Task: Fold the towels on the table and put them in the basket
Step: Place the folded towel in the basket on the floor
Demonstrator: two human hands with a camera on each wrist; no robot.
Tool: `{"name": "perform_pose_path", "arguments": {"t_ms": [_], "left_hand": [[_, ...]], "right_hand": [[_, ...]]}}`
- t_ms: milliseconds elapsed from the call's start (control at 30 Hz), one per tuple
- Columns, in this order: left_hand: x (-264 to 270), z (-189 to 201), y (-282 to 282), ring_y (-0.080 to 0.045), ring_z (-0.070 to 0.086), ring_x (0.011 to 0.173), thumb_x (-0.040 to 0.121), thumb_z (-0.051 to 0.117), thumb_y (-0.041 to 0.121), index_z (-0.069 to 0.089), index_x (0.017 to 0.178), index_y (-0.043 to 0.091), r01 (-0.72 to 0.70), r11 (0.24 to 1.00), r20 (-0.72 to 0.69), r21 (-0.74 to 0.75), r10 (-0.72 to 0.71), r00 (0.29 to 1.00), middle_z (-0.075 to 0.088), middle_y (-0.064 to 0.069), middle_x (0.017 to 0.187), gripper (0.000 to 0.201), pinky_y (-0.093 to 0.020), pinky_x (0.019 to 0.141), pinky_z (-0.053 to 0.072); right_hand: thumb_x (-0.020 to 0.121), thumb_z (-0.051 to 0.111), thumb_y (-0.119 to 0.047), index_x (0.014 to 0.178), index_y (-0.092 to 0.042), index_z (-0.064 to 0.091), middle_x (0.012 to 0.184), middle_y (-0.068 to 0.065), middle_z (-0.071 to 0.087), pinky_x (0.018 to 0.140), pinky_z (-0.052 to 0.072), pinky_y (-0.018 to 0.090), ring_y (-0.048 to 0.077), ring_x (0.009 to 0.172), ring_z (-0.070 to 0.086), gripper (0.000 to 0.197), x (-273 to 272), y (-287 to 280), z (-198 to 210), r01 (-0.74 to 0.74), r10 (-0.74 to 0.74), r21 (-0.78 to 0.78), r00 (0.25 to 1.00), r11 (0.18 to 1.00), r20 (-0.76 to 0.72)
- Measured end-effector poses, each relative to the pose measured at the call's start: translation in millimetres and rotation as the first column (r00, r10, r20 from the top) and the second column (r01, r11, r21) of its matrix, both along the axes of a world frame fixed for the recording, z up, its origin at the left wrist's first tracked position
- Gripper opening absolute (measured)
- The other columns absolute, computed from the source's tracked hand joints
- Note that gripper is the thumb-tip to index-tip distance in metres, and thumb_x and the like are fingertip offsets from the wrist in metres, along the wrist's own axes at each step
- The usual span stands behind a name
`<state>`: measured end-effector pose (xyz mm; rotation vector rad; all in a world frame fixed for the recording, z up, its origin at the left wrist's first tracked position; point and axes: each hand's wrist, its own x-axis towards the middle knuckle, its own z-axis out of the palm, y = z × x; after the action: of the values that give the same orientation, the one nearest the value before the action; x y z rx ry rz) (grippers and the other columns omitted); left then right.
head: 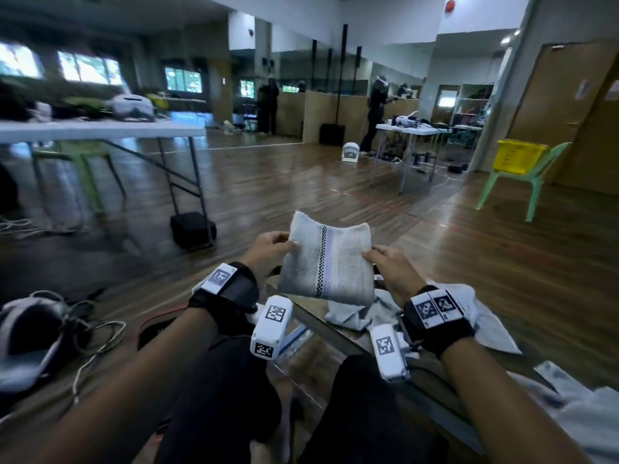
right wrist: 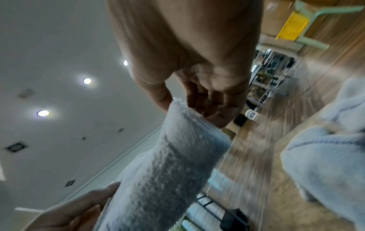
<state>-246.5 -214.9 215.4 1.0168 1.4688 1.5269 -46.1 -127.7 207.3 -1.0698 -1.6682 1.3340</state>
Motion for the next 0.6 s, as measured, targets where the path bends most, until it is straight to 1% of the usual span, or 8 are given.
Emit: {"name": "perform_pose_path", "arguments": {"t_ms": [67, 100, 167, 267, 333, 433, 533, 600], "left_hand": [[-19.0, -1.2, -10.8, -0.017, 0.055, 0.07, 0.089, 0.057, 0.006, 0.059, 0.105, 0.007, -0.06, 0.998, 0.019, 0.005, 0.06, 0.998, 0.06, -0.005, 0.082, 0.016, -0.027, 0.063, 0.045], [-27.9, -1.8, -16.9, -0.015, 0.056, 0.069, 0.089, 0.057, 0.006, 0.058, 0.106, 0.007, -0.093, 0.996, 0.012, 0.006, 0.093, 0.996, 0.06, -0.004, 0.081, 0.017, -0.025, 0.061, 0.046], [-43.8, -2.2, -29.5, -0.008, 0.058, 0.061, 0.09, 0.055, 0.005, 0.057, 0.107, 0.006, -0.153, 0.988, -0.018, 0.01, 0.153, 0.988, 0.059, -0.002, 0.078, 0.017, -0.016, 0.051, 0.048], [-65.4, -2.6, -49.5, -0.001, 0.06, 0.052, 0.09, 0.055, 0.003, 0.057, 0.109, 0.003, -0.23, 0.973, -0.028, 0.027, 0.231, 0.973, 0.06, -0.003, 0.08, 0.019, -0.014, 0.048, 0.049], [-79.9, -4.8, -63.3, -0.004, 0.061, 0.058, 0.09, 0.054, 0.003, 0.057, 0.111, 0.004, -0.28, 0.96, -0.03, 0.027, 0.281, 0.959, 0.06, -0.002, 0.081, 0.021, -0.016, 0.051, 0.049], [-100.9, -10.7, -82.8, -0.012, 0.057, 0.072, 0.091, 0.054, 0.006, 0.056, 0.111, 0.007, -0.349, 0.937, -0.01, -0.003, 0.349, 0.937, 0.06, 0.0, 0.086, 0.02, -0.024, 0.058, 0.048], [-123.3, -20.1, -100.0, -0.012, 0.057, 0.071, 0.092, 0.053, 0.007, 0.057, 0.106, 0.01, -0.408, 0.912, 0.002, -0.031, 0.408, 0.913, 0.06, 0.0, 0.086, 0.014, -0.02, 0.052, 0.049], [-138.2, -27.2, -107.7, -0.013, 0.057, 0.07, 0.092, 0.053, 0.006, 0.058, 0.097, 0.011, -0.43, 0.902, 0.008, -0.046, 0.431, 0.903, 0.06, -0.001, 0.085, 0.008, -0.022, 0.053, 0.048]], "right_hand": [[0.095, 0.048, -0.018, 0.107, -0.005, 0.061, 0.093, 0.008, 0.062, 0.057, 0.047, 0.027, 0.017, 0.076, 0.057, 0.022, -24.7, 1.5, 0.0, -0.08, 0.079, 0.006, 0.997, 0.997, 0.008], [0.095, 0.048, -0.018, 0.108, -0.006, 0.06, 0.093, 0.007, 0.062, 0.056, 0.047, 0.027, 0.017, 0.076, 0.058, 0.021, -36.6, 1.0, -0.5, -0.11, 0.11, 0.001, 0.994, 0.994, 0.005], [0.095, 0.048, -0.017, 0.111, -0.006, 0.058, 0.092, 0.005, 0.062, 0.056, 0.047, 0.027, 0.016, 0.076, 0.058, 0.022, -60.1, -0.4, -1.6, -0.16, 0.16, -0.005, 0.987, 0.987, 0.003], [0.095, 0.048, -0.017, 0.111, -0.008, 0.058, 0.091, 0.004, 0.062, 0.055, 0.045, 0.027, 0.015, 0.074, 0.057, 0.02, -93.3, -7.6, -1.3, -0.242, 0.242, -0.011, 0.97, 0.97, 0.006], [0.095, 0.047, -0.016, 0.111, -0.008, 0.057, 0.092, 0.003, 0.062, 0.056, 0.046, 0.027, 0.014, 0.075, 0.057, 0.021, -113.6, -13.8, -0.5, -0.295, 0.295, -0.015, 0.955, 0.955, 0.011], [0.095, 0.047, -0.016, 0.116, -0.007, 0.056, 0.092, 0.003, 0.061, 0.059, 0.048, 0.028, 0.015, 0.076, 0.057, 0.024, -143.9, -23.1, -1.5, -0.367, 0.368, -0.029, 0.93, 0.93, 0.014], [0.095, 0.047, -0.015, 0.121, -0.005, 0.053, 0.1, 0.008, 0.061, 0.059, 0.048, 0.029, 0.016, 0.078, 0.059, 0.029, -173.9, -32.3, -5.9, -0.419, 0.421, -0.046, 0.906, 0.907, 0.04], [0.096, 0.047, -0.015, 0.123, -0.004, 0.052, 0.103, 0.009, 0.06, 0.058, 0.049, 0.029, 0.015, 0.077, 0.059, 0.029, -192.1, -36.7, -10.8, -0.447, 0.451, -0.072, 0.891, 0.892, 0.046]]}}
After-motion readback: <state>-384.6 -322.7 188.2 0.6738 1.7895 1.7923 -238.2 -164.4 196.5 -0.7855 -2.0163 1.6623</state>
